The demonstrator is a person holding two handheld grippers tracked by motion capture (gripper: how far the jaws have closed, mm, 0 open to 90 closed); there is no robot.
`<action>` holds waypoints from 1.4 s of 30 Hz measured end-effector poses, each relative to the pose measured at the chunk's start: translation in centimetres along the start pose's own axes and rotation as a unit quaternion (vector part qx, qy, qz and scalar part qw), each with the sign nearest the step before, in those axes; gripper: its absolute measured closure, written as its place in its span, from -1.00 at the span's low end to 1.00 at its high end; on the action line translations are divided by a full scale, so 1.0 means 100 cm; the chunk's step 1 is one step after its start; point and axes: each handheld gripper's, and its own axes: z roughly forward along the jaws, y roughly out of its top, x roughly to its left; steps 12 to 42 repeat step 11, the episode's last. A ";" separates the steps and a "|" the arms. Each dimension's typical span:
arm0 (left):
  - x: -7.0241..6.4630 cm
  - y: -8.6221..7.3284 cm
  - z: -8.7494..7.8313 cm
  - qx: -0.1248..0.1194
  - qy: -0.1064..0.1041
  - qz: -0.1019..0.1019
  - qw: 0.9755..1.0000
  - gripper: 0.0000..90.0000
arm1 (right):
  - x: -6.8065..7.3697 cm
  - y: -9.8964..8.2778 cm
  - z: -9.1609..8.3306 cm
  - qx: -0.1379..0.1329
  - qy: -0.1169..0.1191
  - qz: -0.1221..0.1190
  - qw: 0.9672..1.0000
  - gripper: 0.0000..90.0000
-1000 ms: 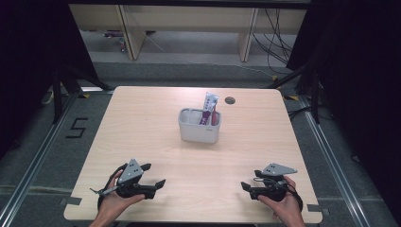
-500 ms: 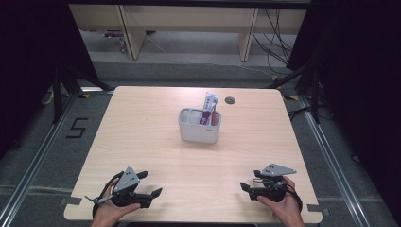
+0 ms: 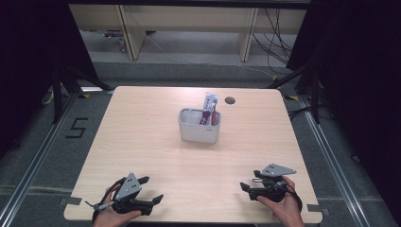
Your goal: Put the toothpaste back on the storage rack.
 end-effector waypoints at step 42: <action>-0.005 -0.003 -0.002 -0.004 0.002 0.004 1.000 -0.58 | 0.000 0.000 0.001 -0.001 -0.003 -0.006 1.000 -0.42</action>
